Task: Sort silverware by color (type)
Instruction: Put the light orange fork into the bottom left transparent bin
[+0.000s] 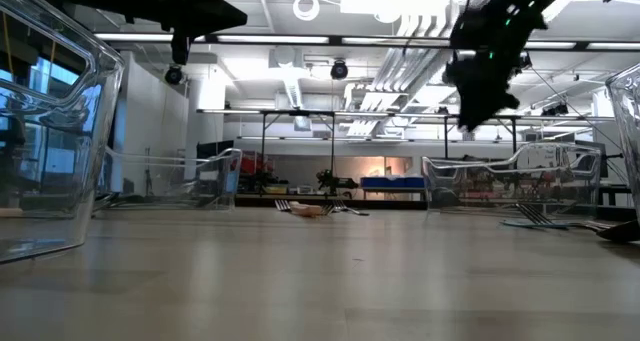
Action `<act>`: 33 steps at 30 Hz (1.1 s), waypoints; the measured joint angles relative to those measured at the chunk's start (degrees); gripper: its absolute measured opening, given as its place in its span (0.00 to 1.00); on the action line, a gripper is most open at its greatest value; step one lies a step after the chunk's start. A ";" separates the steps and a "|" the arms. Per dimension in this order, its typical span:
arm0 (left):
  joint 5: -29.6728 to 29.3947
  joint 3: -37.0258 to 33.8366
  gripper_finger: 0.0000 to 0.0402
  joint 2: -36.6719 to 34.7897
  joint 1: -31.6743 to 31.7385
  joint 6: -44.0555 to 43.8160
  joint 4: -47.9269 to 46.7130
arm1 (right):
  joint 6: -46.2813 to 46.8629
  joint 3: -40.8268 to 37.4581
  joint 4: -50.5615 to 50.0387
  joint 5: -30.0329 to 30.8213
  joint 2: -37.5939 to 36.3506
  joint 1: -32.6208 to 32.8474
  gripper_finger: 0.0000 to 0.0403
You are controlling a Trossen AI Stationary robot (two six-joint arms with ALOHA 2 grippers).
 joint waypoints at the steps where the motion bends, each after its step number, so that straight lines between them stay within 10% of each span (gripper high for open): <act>1: 0.00 0.00 0.00 0.00 -0.02 0.00 0.05 | 0.51 -0.65 2.34 -2.64 -2.09 0.36 0.31; 7: 0.20 0.00 0.00 0.00 0.01 0.02 0.40 | 9.38 -9.86 24.34 -12.82 -12.39 4.70 0.31; 19: 3.80 0.00 0.00 0.00 -0.02 0.02 0.44 | 30.94 -32.52 72.45 -12.47 -18.87 26.61 0.31; 33: 5.93 0.04 0.00 0.00 -0.02 0.07 2.98 | 11.81 -29.59 74.28 -1.20 -18.78 40.19 0.31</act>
